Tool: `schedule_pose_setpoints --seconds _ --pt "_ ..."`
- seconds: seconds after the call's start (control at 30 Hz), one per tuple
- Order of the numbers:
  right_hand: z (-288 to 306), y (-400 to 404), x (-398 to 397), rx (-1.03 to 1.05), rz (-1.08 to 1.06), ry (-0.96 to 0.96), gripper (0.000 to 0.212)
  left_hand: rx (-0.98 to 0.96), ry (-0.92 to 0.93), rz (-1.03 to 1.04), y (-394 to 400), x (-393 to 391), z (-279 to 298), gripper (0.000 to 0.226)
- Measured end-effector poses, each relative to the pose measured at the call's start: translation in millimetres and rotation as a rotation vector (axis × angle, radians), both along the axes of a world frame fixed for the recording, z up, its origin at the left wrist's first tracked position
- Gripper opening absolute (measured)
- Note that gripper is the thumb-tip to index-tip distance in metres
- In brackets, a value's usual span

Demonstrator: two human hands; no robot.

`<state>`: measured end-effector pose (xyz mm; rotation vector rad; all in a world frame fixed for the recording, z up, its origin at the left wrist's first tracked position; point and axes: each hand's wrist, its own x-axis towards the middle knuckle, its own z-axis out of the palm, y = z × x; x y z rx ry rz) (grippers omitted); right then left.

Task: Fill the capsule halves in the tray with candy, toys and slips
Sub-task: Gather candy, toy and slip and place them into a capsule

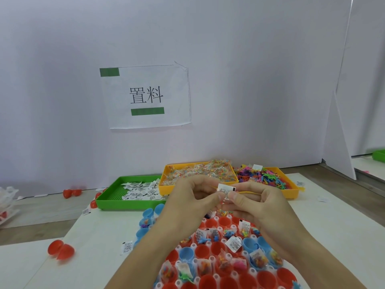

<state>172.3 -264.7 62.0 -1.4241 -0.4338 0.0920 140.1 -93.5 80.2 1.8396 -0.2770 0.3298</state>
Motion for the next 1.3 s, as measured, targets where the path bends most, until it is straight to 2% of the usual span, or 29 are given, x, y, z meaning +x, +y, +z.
schedule_pose_setpoints --seconds 0.13,0.37,0.77,1.1,1.2,1.3 --pt "2.4 -0.8 -0.7 0.043 0.066 0.060 0.038 -0.085 -0.001 0.004 -0.5 -1.2 1.4 0.013" --pt "1.2 2.7 -3.1 0.054 0.055 0.037 0.038 -0.183 0.011 -0.018 -3.9 -3.5 2.5 0.010" --pt "0.3 3.3 -4.0 0.029 0.054 -0.018 0.036 -0.145 -0.008 0.010 -6.1 -9.6 8.6 0.021" --pt "0.6 -2.2 -1.1 -0.126 -0.094 -0.220 0.031 -0.029 0.055 0.037 -2.9 -7.4 7.8 0.015" --pt "-0.3 -2.2 -0.1 -0.139 -0.138 -0.269 0.022 -0.054 0.066 0.037 -4.1 -7.2 7.2 0.015" --pt "-1.3 -1.9 0.1 -0.096 -0.139 -0.261 0.023 -0.092 0.069 0.049 -4.2 -7.4 6.5 0.015"
